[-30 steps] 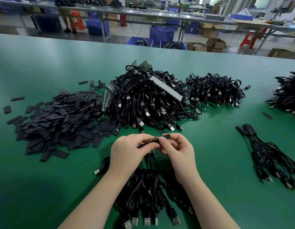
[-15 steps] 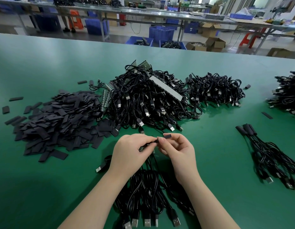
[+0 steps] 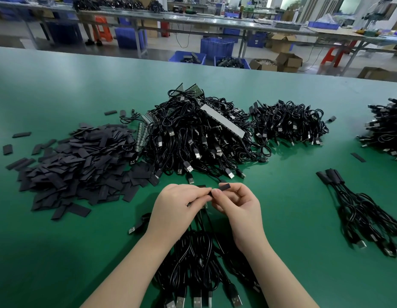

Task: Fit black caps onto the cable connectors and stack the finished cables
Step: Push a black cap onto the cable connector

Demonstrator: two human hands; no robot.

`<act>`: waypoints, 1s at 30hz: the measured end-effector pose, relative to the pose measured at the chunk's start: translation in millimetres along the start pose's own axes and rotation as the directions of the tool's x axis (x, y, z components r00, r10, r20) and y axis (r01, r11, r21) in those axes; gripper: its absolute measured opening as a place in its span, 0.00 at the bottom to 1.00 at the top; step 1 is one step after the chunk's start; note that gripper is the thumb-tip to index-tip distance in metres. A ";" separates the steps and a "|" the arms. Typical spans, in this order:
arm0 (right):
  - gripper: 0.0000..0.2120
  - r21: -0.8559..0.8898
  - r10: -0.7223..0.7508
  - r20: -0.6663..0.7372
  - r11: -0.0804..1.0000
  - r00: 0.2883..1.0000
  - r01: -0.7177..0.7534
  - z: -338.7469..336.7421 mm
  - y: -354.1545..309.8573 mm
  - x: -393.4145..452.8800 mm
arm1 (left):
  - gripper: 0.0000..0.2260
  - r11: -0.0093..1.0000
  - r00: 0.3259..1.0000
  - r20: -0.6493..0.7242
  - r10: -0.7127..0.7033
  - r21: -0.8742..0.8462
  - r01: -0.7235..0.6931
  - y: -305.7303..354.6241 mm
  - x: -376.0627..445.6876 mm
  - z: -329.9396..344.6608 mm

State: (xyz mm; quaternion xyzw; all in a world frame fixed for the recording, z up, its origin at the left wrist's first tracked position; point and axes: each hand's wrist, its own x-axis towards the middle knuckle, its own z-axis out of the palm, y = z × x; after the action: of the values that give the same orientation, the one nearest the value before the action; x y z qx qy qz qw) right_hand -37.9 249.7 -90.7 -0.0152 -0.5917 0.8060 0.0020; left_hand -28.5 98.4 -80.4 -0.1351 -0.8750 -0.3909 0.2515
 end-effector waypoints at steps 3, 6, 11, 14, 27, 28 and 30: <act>0.07 -0.011 -0.002 0.007 1.000 1.000 0.002 0.3 1.2 0.4 | 0.08 1.000 1.000 -0.007 -0.007 0.001 0.007 -1.3 -0.5 0.9; 0.10 -0.041 -0.018 0.023 0.999 1.000 0.019 1.0 0.9 0.4 | 0.08 1.000 1.000 0.001 0.010 -0.006 -0.010 -1.6 0.0 0.4; 0.18 -0.105 -0.100 0.010 0.989 0.995 0.100 0.6 -4.0 -1.3 | 0.09 0.998 0.997 0.056 0.054 0.019 -0.055 1.7 1.8 1.5; 0.17 -0.200 -0.134 0.027 0.970 0.991 0.137 2.8 -3.9 -3.8 | 0.10 0.997 0.999 0.009 0.049 0.057 -0.049 0.4 0.5 1.9; 0.18 -0.204 -0.114 0.052 0.971 0.992 0.123 5.4 -4.9 -5.7 | 0.09 0.995 0.999 -0.014 -0.038 0.094 0.039 -3.2 -0.7 2.3; 0.17 -0.212 -0.109 0.057 0.970 0.992 0.119 4.6 -6.1 -5.5 | 0.09 0.994 0.999 -0.013 -0.046 0.098 0.047 -3.6 -0.5 2.3; 0.18 -0.202 -0.094 0.052 0.974 0.994 0.103 3.2 -5.8 -5.3 | 0.09 0.994 0.997 -0.015 -0.079 0.079 0.080 -4.1 0.0 1.4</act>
State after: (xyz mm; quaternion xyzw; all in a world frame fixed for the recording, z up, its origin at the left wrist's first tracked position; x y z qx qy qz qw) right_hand -32.8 248.3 -84.0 0.0309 -0.6714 0.7399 0.0279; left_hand -30.7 96.8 -83.7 -0.0878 -0.8930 -0.3665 0.2461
